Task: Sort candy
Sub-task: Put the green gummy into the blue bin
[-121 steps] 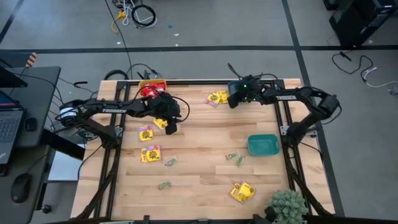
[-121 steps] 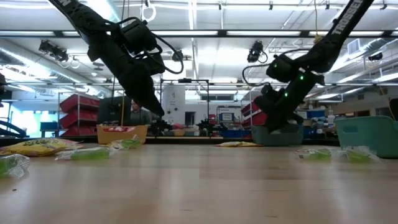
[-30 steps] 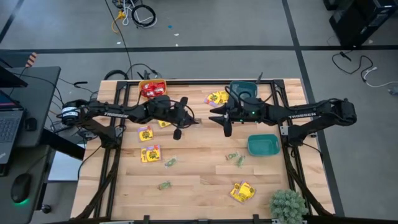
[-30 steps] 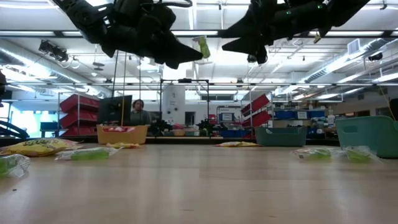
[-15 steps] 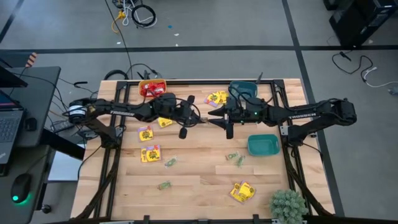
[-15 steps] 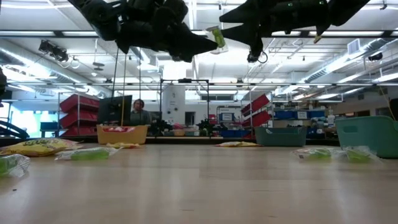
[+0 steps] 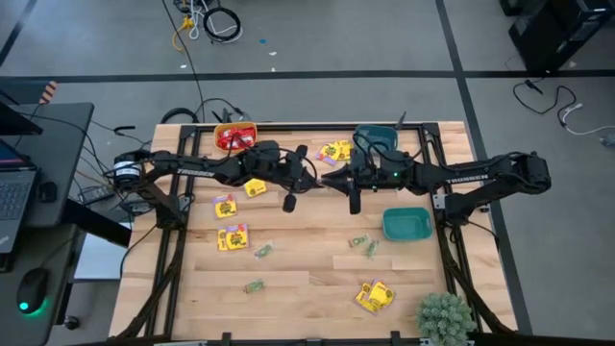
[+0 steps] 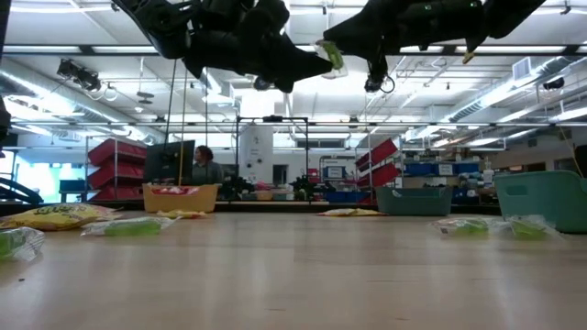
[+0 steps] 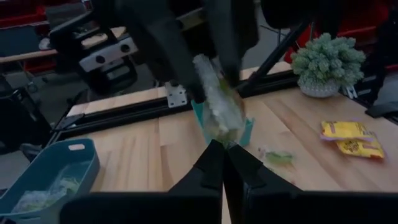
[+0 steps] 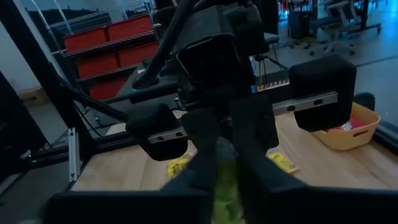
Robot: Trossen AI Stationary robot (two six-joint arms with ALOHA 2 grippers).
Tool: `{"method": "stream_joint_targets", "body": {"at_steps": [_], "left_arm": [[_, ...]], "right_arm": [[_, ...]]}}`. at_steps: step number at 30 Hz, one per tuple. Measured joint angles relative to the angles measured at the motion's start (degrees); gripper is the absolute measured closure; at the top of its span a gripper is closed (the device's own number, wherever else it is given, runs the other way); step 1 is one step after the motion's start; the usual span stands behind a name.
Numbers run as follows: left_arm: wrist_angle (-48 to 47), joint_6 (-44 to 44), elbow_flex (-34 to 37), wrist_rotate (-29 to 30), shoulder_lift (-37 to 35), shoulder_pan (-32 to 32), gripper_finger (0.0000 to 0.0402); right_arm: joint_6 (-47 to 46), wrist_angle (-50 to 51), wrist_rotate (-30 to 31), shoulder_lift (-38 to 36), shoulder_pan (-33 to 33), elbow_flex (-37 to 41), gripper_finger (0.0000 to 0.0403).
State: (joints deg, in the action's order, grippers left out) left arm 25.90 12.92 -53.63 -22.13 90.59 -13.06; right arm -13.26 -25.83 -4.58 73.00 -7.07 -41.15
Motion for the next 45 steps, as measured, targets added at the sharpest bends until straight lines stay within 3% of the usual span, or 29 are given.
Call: {"method": "stream_joint_targets", "body": {"at_steps": [2, 11, 18, 21, 24, 27, 29, 32, 37, 45], "left_arm": [[0.0, -0.2, 0.0, 0.5, 0.0, 0.0, 0.0393], [-4.2, 1.7, -0.1, 4.5, -0.1, -0.5, 0.0367], [-8.7, 2.0, 0.0, 13.8, -2.1, -0.8, 0.0319], [-12.3, 3.1, 0.0, 15.3, -3.5, -1.2, 0.0307], [-12.3, 4.6, 1.2, 15.4, -4.7, -0.7, 0.0321], [-10.4, 4.6, 2.7, 15.0, -4.9, -0.2, 0.0362], [-10.0, 4.0, 3.6, 15.0, -4.9, -0.5, 0.0390], [-9.5, 2.2, 4.9, 14.4, -4.9, -1.0, 0.0394], [-9.1, 1.4, 7.1, 13.9, -4.9, -1.2, 0.0399], [-12.1, 1.4, 8.1, 13.9, -4.9, -1.3, 0.0400]], "right_arm": [[1.4, -0.1, 0.1, 0.0, 0.0, 0.0, 0.0391], [3.0, 0.1, 3.1, -0.2, -1.1, 0.0, 0.0401], [4.1, 2.3, 5.6, -1.0, -8.1, 0.0, 0.0402], [3.9, 5.9, 8.8, -1.6, -13.0, -0.1, 0.0403], [1.8, 12.0, 13.7, -1.7, -18.6, -0.1, 0.0403], [-0.5, 18.7, 18.4, -1.5, -24.5, -0.1, 0.0403], [-3.1, 23.4, 18.7, -1.0, -28.2, -0.1, 0.0403], [-5.7, 28.0, 18.7, 0.3, -32.5, 0.0, 0.0403], [-10.2, 28.6, 16.5, 5.1, -36.9, 0.0, 0.0403], [-14.0, 22.0, 15.7, 13.6, -38.1, 0.0, 0.0396]]}}
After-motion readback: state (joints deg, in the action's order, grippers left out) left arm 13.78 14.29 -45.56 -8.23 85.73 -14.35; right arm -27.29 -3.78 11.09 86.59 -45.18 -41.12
